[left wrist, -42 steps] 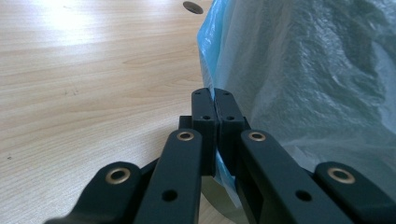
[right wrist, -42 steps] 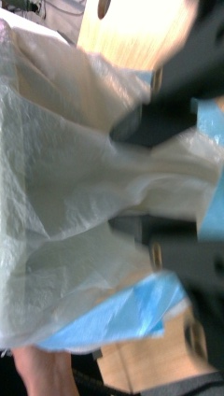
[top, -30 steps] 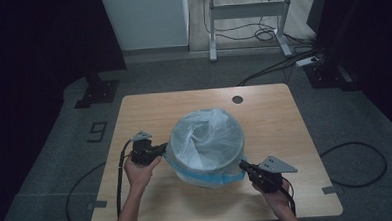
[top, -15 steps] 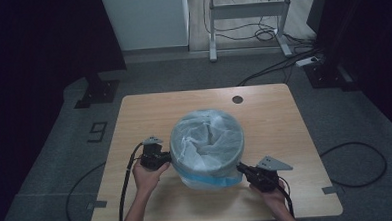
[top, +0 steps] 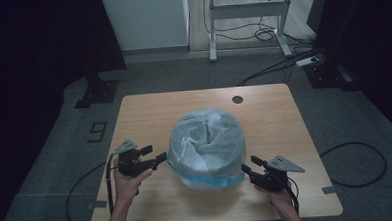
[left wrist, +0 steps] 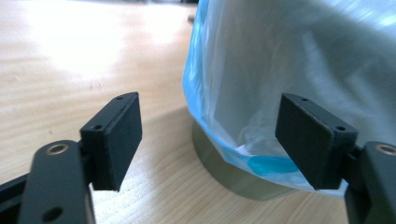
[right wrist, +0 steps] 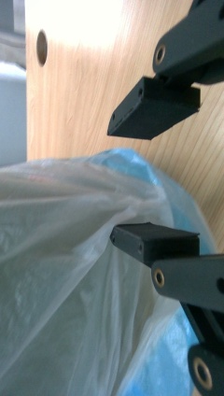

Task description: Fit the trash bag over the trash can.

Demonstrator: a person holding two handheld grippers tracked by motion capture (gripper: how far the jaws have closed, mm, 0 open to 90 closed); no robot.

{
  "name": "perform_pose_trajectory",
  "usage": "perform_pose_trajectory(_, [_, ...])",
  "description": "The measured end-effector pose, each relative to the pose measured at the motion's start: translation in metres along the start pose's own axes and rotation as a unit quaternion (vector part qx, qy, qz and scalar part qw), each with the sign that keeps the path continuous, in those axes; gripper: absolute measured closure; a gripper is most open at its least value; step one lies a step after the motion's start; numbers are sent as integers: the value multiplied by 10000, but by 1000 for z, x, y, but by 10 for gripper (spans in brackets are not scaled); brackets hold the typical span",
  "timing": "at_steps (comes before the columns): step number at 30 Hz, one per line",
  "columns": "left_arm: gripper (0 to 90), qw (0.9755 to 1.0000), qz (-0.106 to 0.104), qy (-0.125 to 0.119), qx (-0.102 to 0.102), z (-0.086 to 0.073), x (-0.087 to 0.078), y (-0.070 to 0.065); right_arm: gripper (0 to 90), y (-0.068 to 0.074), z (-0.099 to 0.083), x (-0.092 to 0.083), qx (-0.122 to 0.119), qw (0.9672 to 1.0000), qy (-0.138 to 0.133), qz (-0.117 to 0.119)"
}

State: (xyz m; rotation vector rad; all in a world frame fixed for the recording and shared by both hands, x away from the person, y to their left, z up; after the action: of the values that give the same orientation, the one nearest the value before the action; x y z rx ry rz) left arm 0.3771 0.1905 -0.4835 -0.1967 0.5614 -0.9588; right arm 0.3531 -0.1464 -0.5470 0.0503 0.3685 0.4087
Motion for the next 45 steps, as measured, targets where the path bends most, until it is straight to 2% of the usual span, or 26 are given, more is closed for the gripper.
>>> perform_pose_trajectory(4, [217, 9996, -66, -127, 232, 6, -14, -6, 416, -1, 0, -2, 83, 10000, 11, 31])
perform_pose_trajectory(8, [218, 9990, -120, -176, 388, 10, -19, -9, 412, -3, 0, -4, 52, 10000, 38, 4])
perform_pose_trajectory(9, [224, 9984, -182, -208, 484, 13, -21, -12, 408, -5, -1, -6, 70, 10000, 53, 36])
perform_pose_trajectory(10, [228, 9984, -182, -208, 484, 13, -21, -12, 408, -5, -1, -6, 70, 10000, 53, 36])
perform_pose_trajectory(11, [233, 9975, -248, -244, 610, 18, -22, -14, 402, -6, -1, -9, 51, 10000, 48, 53])
perform_pose_trajectory(13, [242, 9964, -345, -219, 747, 22, -22, -18, 398, -8, -1, -12, 41, 9999, 31, 101])
perform_pose_trajectory(14, [247, 9964, -345, -219, 747, 22, -22, -18, 398, -8, -1, -12, 41, 9999, 31, 101])
perform_pose_trajectory(15, [262, 9949, -455, -155, 885, 27, -20, -22, 391, -10, 1, -16, 35, 9998, -7, 183])
perform_pose_trajectory(18, [276, 9941, -405, -45, 1003, 32, -18, -24, 378, -12, 1, -21, 16, 9996, -13, 289])
perform_pose_trajectory(19, [277, 9925, -437, 60, 1143, 38, -14, -29, 375, -13, 1, -23, 19, 9995, -20, 312])
perform_pose_trajectory(20, [274, 9925, -437, 60, 1143, 38, -14, -29, 375, -13, 1, -23, 19, 9995, -20, 312])
perform_pose_trajectory(21, [271, 9905, -467, 145, 1285, 43, -10, -33, 372, -15, 0, -26, 14, 9993, -27, 368])
perform_pose_trajectory(24, [274, 9873, -720, 191, 1405, 53, -3, -41, 371, -17, 0, -28, 25, 9991, -27, 431])
perform_pose_trajectory(28, [287, 9818, -1004, 252, 1593, 68, 4, -51, 371, -19, -1, -30, 3, 9990, -8, 444])
perform_pose_trajectory(30, [293, 9791, -1151, 284, 1652, 74, 7, -55, 372, -20, -2, -30, 1, 9989, 1, 459])
perform_pose_trajectory(33, [307, 9764, -1283, 237, 1723, 82, 8, -61, 375, -20, -3, -31, 17, 9987, -2, 500])
perform_pose_trajectory(37, [307, 9748, -1376, 289, 1731, 90, 13, -63, 377, -21, -4, -30, 24, 9986, 21, 523])
perform_pose_trajectory(42, [311, 9744, -1323, 375, 1777, 104, 29, -61, 380, -20, -5, -30, 41, 9986, 55, 527])
perform_pose_trajectory(45, [313, 9722, -1435, 461, 1793, 112, 41, -62, 382, -20, -4, -31, 52, 9986, 23, 529])
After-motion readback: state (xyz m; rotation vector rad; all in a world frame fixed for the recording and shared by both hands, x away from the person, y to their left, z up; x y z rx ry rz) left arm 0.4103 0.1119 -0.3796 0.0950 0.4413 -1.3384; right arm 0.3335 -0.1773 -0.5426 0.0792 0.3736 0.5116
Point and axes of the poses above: each handheld gripper's, and its own axes: x roughly forward along the jaws, z roughly out of its top, y roughly to its left, the point moved 9 cm from there along x, roughly forward along the jaws, and after that the axes turned 13 degrees about -z, right-handed, at the moved point
